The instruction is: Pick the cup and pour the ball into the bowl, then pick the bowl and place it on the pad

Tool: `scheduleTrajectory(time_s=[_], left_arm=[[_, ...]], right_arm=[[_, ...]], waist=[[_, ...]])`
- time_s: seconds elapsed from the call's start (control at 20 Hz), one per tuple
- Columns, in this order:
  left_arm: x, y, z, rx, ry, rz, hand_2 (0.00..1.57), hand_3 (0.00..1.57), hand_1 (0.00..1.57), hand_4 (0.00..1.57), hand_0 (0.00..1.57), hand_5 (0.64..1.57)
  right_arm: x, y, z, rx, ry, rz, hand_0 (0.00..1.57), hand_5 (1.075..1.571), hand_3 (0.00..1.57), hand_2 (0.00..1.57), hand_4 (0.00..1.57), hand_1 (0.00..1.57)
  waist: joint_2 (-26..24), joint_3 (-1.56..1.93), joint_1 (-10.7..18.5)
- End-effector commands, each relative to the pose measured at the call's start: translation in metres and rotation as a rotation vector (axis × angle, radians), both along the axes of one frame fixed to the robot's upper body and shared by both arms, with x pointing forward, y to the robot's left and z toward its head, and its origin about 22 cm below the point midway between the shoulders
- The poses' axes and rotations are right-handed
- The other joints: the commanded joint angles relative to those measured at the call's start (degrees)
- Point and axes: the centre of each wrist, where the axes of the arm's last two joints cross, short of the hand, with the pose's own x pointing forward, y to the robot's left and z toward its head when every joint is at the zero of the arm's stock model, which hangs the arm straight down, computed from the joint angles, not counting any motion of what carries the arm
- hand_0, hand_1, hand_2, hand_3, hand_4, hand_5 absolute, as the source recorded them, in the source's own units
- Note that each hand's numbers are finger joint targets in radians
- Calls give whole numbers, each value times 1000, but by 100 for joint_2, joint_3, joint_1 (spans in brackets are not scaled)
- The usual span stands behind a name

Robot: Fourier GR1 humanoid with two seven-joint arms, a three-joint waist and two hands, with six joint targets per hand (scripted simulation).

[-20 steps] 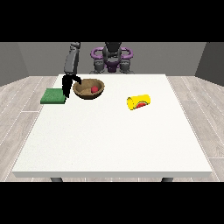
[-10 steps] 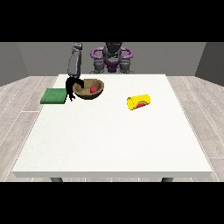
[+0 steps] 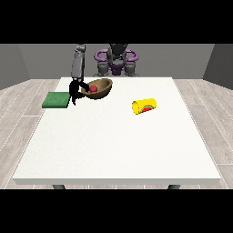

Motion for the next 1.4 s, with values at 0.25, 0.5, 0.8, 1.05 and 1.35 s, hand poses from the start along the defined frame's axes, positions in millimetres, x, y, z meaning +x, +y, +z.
scheduleTrajectory(time_s=[0.25, 0.5, 0.8, 1.05, 1.35], left_arm=[[-5, 27, -30, -37, 76, 47, 0, 0, 0, 1197, 0, 1534], [-14, 50, -46, -31, 131, 118, 0, 0, 0, 1204, 0, 1537], [-26, 70, -60, -23, 171, 145, 0, 0, 0, 1206, 0, 1543], [-29, 75, -62, -35, 72, 156, 0, 0, 0, 1203, 0, 1546], [-29, 76, -54, -34, 51, 144, 0, 0, 0, 1215, 0, 1553]], right_arm=[[-14, -84, 38, -168, 354, -132, 1571, 1556, 1042, 1571, 1026, 1571], [8, -119, 107, -245, 406, -81, 1571, 1559, 828, 1571, 1041, 1571], [16, -151, 152, -242, 427, -76, 1571, 1566, 671, 1571, 1067, 1571], [29, -164, 174, -244, 343, -94, 1571, 1564, 585, 1571, 1094, 1571], [40, -166, 173, -153, 312, -118, 1571, 1568, 489, 1571, 1073, 1571]], waist=[[-335, 94, -396], [-558, 110, -809], [-686, 130, -1025], [-174, 132, -939], [16, 134, -800]])
